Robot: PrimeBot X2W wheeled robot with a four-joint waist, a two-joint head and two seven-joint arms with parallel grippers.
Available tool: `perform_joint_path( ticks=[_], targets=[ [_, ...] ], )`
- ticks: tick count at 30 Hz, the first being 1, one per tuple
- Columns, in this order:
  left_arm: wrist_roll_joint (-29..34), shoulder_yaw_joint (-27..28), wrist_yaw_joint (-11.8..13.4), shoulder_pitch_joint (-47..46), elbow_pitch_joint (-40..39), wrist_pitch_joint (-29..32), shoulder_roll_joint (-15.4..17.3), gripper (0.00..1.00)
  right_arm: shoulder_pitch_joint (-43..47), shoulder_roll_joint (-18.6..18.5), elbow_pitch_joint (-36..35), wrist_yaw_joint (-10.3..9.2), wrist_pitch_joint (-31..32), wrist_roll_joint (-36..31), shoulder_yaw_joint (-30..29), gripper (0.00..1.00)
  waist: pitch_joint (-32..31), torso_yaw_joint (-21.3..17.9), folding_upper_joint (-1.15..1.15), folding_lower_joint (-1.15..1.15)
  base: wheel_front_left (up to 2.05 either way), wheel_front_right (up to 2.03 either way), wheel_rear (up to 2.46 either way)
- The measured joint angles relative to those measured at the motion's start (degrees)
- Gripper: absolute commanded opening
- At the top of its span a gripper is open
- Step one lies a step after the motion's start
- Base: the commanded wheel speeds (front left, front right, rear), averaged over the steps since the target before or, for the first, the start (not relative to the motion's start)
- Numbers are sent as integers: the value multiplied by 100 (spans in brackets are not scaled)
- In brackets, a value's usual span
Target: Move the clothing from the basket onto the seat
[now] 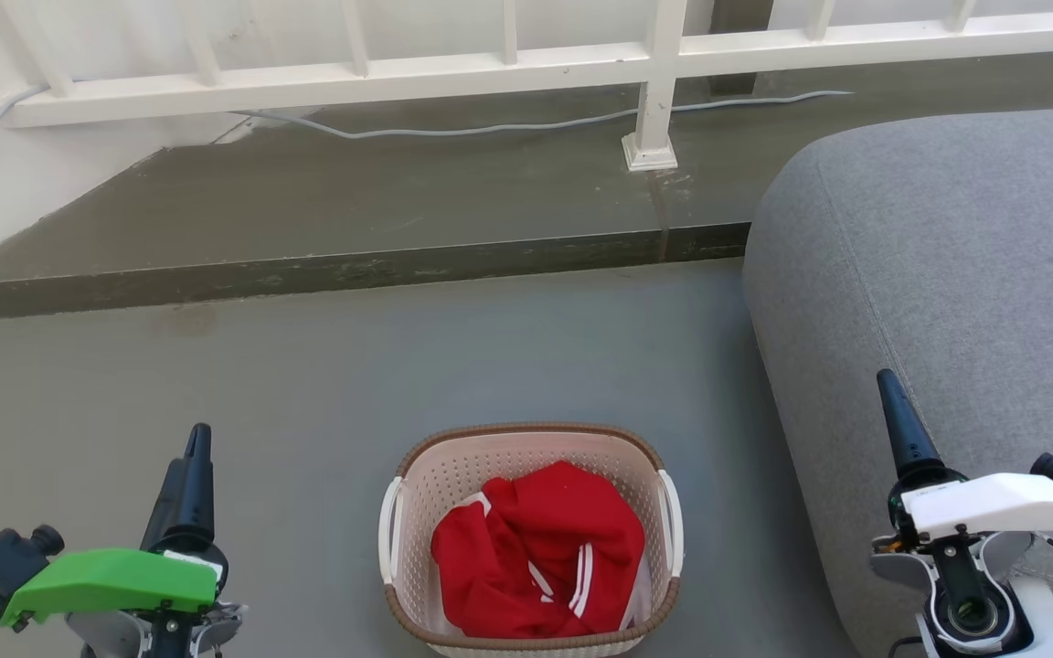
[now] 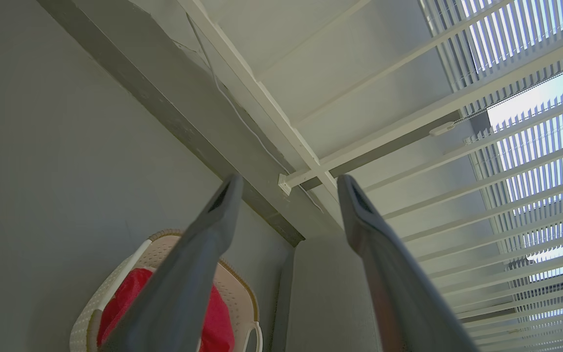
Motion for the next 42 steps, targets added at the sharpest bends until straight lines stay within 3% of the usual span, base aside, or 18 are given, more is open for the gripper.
perform_joint_path(
  ticks=[22, 42],
  targets=[
    [2453, -460, 302, 254, -332, -425, 198, 100, 2, -32, -211, -311, -408, -2029, 559, 100, 10, -34, 0, 0, 0, 0, 0],
    [4212, -766, 571, 514, -609, -834, 227, 100, 90, -57, -219, -555, -817, -3584, 878, 100, -42, -37, 0, 0, 0, 0, 0]
  ],
)
